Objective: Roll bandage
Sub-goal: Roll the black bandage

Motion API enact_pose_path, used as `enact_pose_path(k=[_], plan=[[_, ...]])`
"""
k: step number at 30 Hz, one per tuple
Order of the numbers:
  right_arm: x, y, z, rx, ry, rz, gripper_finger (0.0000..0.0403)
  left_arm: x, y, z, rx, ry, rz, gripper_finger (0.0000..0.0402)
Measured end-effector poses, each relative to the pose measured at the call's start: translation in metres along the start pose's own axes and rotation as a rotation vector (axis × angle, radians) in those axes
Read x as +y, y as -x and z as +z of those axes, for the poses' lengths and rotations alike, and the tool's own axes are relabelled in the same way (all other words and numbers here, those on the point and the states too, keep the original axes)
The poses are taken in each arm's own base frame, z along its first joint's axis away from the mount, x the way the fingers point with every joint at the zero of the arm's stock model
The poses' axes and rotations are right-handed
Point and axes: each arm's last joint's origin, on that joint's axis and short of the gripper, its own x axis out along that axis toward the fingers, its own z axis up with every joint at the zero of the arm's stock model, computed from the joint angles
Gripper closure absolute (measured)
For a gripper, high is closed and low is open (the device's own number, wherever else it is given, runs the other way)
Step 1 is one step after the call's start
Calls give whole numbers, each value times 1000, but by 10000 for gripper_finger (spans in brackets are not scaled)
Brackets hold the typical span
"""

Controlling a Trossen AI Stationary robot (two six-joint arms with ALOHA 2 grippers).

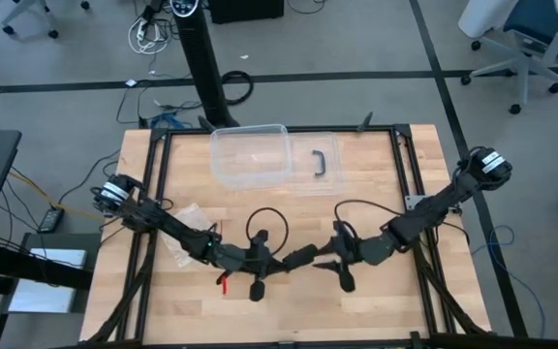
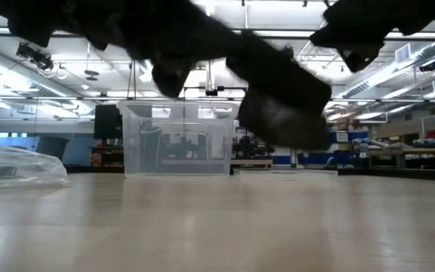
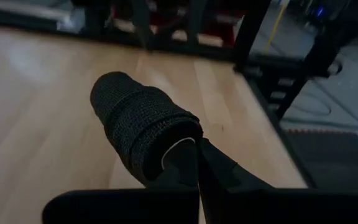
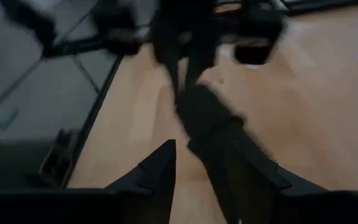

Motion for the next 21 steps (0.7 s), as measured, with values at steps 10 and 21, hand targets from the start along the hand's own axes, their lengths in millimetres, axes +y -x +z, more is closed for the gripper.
enact_pose_path(k=[10, 21], plan=[[21, 38, -5, -28, 137, -125, 235, -9, 8, 13, -47, -98, -53, 401], [6, 17, -19, 16, 87, -303, 222, 2, 10, -16, 242, -266, 19, 401]])
